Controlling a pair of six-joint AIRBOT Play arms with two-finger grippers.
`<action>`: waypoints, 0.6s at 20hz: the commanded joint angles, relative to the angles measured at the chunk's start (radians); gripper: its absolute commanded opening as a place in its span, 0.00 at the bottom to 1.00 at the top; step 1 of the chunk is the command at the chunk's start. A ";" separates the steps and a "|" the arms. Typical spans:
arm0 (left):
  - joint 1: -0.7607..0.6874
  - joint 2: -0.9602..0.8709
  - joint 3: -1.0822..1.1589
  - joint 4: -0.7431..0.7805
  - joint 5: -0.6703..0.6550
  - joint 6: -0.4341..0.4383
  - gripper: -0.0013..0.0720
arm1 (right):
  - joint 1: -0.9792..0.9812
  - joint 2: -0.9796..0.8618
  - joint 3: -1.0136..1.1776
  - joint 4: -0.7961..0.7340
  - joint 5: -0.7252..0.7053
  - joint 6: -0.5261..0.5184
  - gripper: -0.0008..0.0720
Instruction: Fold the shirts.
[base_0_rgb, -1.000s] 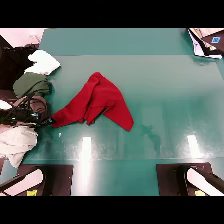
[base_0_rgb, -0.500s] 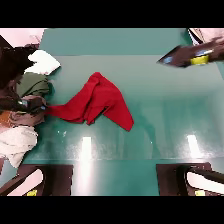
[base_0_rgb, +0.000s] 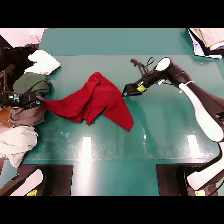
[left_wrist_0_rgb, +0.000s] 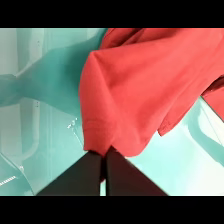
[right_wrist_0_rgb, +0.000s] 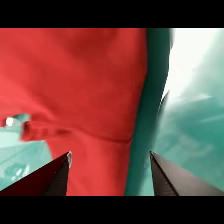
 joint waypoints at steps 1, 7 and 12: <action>0.001 0.001 0.004 -0.003 0.002 0.000 0.05 | 0.034 -0.071 0.000 -0.007 -0.014 0.005 0.75; 0.001 0.002 0.004 -0.006 0.005 0.000 0.05 | 0.034 -0.056 0.001 -0.023 -0.014 -0.002 0.03; 0.001 0.002 0.219 -0.069 0.002 0.000 0.05 | -0.018 0.195 0.013 -0.183 -0.025 0.004 0.03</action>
